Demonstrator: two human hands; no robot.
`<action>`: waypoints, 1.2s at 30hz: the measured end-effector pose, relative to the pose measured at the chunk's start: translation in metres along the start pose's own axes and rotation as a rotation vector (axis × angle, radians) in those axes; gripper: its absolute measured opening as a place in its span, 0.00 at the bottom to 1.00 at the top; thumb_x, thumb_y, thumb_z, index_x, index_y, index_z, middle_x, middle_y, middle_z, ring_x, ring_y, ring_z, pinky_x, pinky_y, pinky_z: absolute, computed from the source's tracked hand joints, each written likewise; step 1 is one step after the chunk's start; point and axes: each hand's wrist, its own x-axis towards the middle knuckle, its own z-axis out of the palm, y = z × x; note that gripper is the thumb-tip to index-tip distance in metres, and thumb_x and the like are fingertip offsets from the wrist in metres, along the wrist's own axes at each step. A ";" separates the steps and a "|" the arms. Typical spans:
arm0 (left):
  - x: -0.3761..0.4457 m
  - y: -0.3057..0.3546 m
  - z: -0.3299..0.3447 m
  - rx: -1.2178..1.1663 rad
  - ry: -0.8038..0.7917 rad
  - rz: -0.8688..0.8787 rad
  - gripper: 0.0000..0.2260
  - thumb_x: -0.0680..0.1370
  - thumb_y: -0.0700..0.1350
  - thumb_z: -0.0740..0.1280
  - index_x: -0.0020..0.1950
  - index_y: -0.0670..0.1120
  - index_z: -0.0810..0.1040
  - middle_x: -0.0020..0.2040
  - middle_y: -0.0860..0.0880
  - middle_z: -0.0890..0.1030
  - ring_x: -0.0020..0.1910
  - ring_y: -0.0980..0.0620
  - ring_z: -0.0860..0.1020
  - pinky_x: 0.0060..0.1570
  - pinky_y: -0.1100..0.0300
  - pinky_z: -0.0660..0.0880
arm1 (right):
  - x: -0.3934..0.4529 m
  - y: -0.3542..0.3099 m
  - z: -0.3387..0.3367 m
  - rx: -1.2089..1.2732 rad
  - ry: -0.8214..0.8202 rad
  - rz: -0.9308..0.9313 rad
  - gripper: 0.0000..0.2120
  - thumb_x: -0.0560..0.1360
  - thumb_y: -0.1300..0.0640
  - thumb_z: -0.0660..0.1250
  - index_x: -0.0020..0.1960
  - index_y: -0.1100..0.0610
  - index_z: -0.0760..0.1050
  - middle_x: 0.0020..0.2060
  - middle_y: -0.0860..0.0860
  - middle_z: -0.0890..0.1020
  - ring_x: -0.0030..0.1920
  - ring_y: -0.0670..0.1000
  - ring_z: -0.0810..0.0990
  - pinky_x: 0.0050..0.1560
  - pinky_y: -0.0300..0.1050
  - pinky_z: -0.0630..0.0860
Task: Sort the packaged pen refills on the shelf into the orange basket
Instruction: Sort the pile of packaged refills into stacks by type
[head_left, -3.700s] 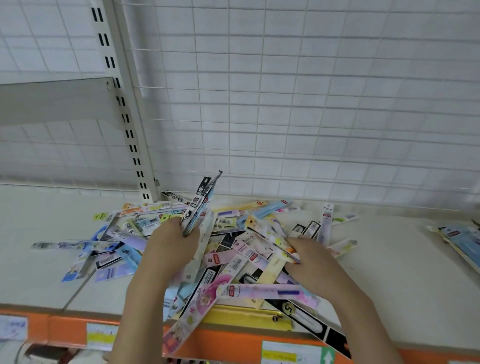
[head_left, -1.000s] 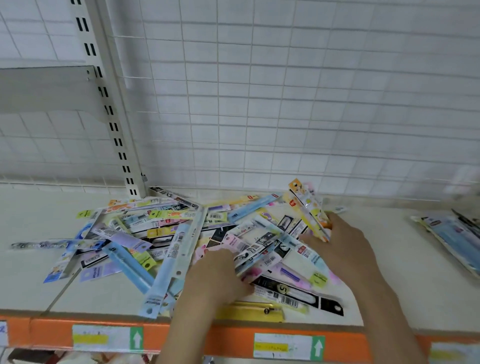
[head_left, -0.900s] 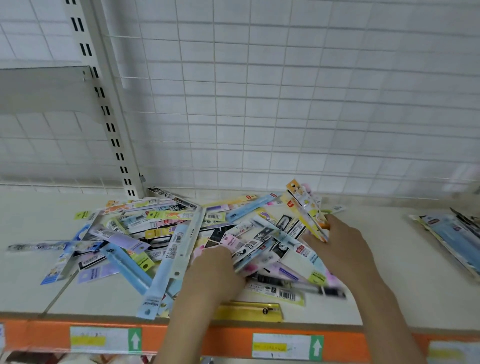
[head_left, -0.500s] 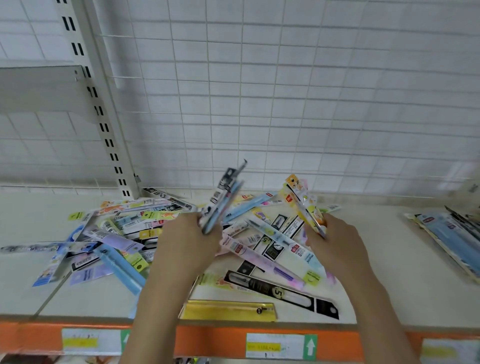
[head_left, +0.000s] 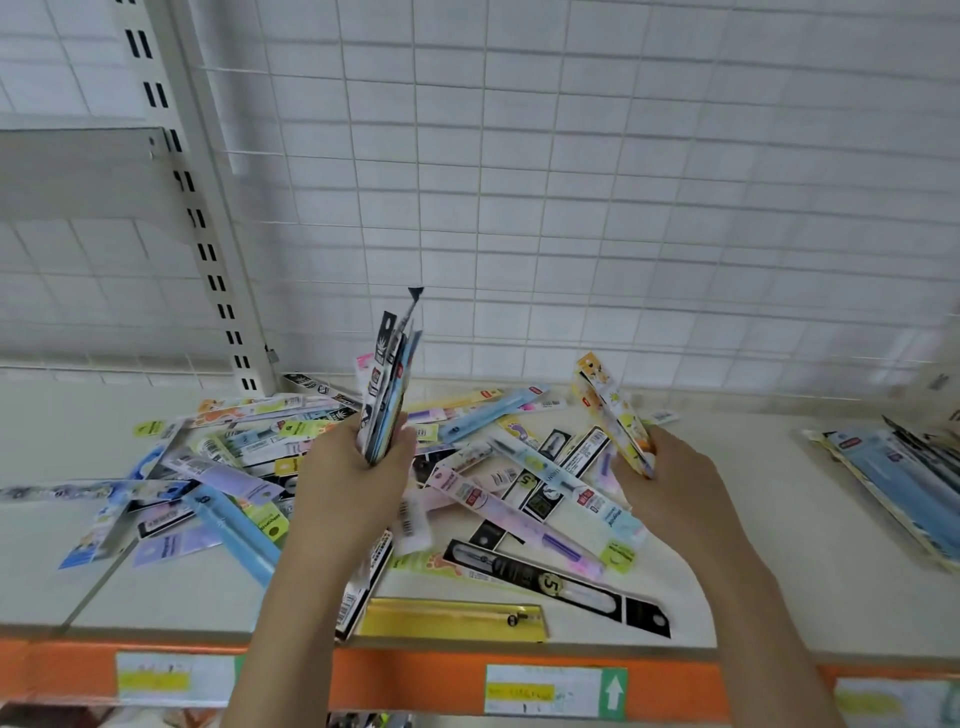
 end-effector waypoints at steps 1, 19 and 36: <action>0.000 -0.001 -0.001 -0.014 0.014 0.001 0.07 0.76 0.45 0.66 0.41 0.43 0.79 0.33 0.39 0.78 0.32 0.45 0.74 0.32 0.59 0.68 | 0.001 0.001 0.001 -0.011 -0.017 0.014 0.03 0.76 0.53 0.61 0.45 0.52 0.71 0.35 0.51 0.78 0.40 0.56 0.81 0.43 0.51 0.78; 0.003 -0.022 -0.013 0.080 0.021 -0.026 0.05 0.76 0.40 0.65 0.42 0.48 0.73 0.38 0.46 0.82 0.41 0.44 0.82 0.37 0.55 0.73 | 0.019 -0.029 0.054 -0.257 -0.185 0.002 0.10 0.75 0.54 0.62 0.54 0.53 0.76 0.40 0.51 0.77 0.41 0.55 0.76 0.39 0.42 0.69; 0.008 -0.018 0.016 0.335 -0.238 -0.031 0.15 0.71 0.54 0.71 0.41 0.43 0.75 0.33 0.45 0.76 0.32 0.49 0.74 0.33 0.57 0.67 | 0.005 -0.024 -0.001 -0.144 0.111 0.008 0.07 0.76 0.48 0.61 0.43 0.50 0.74 0.35 0.49 0.74 0.47 0.59 0.78 0.40 0.43 0.67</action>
